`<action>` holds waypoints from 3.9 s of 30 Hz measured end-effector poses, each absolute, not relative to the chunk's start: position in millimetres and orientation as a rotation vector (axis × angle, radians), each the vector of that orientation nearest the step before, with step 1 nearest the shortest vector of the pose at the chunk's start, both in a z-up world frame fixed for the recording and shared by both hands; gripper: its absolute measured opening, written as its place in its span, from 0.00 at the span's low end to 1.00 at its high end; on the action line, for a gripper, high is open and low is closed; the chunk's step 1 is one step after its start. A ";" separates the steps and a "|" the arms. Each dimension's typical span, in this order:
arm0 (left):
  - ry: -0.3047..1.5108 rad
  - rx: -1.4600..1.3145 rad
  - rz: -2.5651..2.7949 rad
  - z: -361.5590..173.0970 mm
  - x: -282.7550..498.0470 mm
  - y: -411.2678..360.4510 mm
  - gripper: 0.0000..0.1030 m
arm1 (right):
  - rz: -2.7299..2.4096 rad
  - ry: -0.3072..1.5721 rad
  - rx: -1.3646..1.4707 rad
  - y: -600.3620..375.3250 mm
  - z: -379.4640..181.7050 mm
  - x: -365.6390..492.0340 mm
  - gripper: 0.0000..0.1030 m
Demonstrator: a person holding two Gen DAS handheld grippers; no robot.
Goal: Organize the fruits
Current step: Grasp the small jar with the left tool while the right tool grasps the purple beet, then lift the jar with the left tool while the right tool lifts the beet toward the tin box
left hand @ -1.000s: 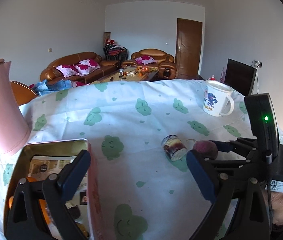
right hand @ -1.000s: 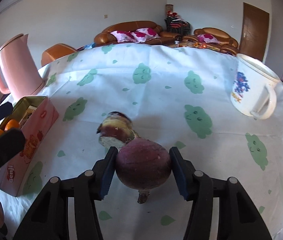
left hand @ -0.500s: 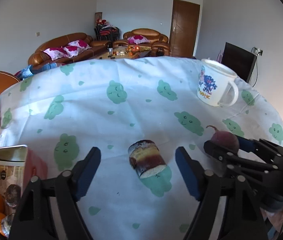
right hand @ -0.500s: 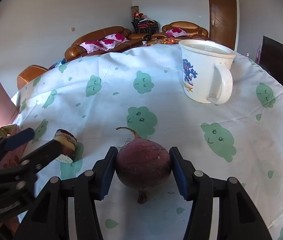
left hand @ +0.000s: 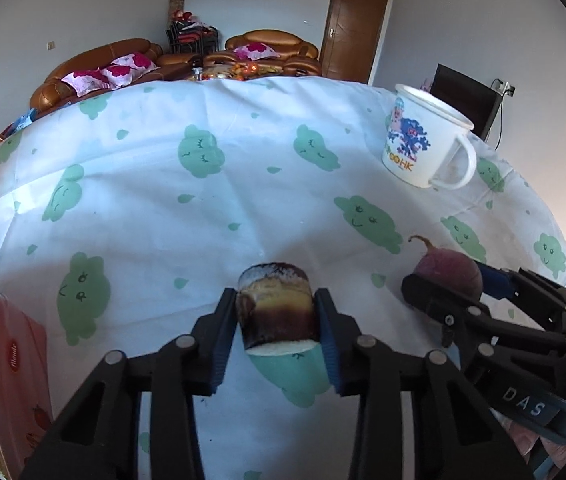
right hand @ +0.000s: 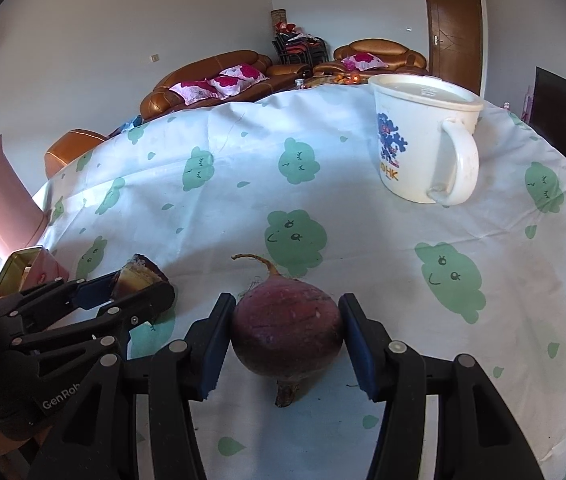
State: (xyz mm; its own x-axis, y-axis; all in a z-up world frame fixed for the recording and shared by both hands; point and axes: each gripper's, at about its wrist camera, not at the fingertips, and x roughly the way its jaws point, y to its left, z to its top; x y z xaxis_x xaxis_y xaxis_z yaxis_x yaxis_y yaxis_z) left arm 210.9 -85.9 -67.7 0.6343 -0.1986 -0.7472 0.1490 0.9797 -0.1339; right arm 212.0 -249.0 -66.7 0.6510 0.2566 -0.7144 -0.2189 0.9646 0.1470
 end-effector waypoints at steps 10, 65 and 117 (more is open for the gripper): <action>0.819 -0.092 -0.201 -63.3 205.6 -79.8 0.39 | 0.277 0.779 0.017 -244.6 -61.7 205.7 0.53; 0.570 -0.056 -0.147 -34.4 165.4 -75.4 0.39 | 0.327 0.547 -0.001 -245.8 -34.9 168.1 0.53; 0.440 0.012 -0.098 -22.0 118.4 -75.2 0.39 | 0.315 0.365 -0.072 -238.3 -20.0 127.0 0.53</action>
State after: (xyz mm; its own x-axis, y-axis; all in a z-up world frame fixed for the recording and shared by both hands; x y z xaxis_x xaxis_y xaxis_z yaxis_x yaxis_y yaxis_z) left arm 118.4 -75.2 -22.0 0.9001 -0.0919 -0.4259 0.0973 0.9952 -0.0091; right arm 127.0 -238.3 -20.0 0.8860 0.2896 -0.3623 -0.3154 0.9489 -0.0129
